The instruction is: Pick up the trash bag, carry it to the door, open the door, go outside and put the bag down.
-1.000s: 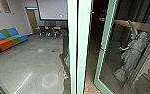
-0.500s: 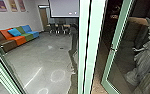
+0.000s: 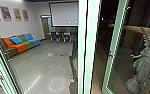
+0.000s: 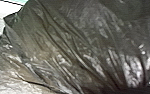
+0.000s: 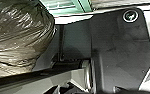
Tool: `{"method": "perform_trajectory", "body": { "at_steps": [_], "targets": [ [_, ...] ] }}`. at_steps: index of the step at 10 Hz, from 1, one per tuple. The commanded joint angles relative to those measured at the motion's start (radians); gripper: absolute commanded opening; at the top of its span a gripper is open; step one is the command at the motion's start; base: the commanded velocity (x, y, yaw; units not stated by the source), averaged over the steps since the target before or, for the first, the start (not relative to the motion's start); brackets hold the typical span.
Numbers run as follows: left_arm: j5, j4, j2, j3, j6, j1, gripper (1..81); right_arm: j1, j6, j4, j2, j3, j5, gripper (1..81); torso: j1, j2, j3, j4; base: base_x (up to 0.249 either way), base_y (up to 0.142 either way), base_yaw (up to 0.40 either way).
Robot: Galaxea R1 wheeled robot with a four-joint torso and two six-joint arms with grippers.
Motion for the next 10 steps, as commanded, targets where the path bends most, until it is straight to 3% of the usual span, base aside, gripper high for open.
{"method": "perform_trajectory", "body": {
  "at_steps": [1,10],
  "targets": [
    [0.063,0.011,0.002,0.003,0.003,-0.05,1.0,0.044,0.002,-0.007,0.007,0.01,-0.053,81.1,0.0,0.0,-0.001,0.0,0.0,0.0,0.0],
    [0.074,0.029,-0.003,0.003,0.003,-0.057,1.0,0.036,-0.005,-0.015,0.023,-0.001,-0.053,81.1,-0.003,-0.002,0.011,0.0,-0.049,0.0,-0.015]
  ]
}}
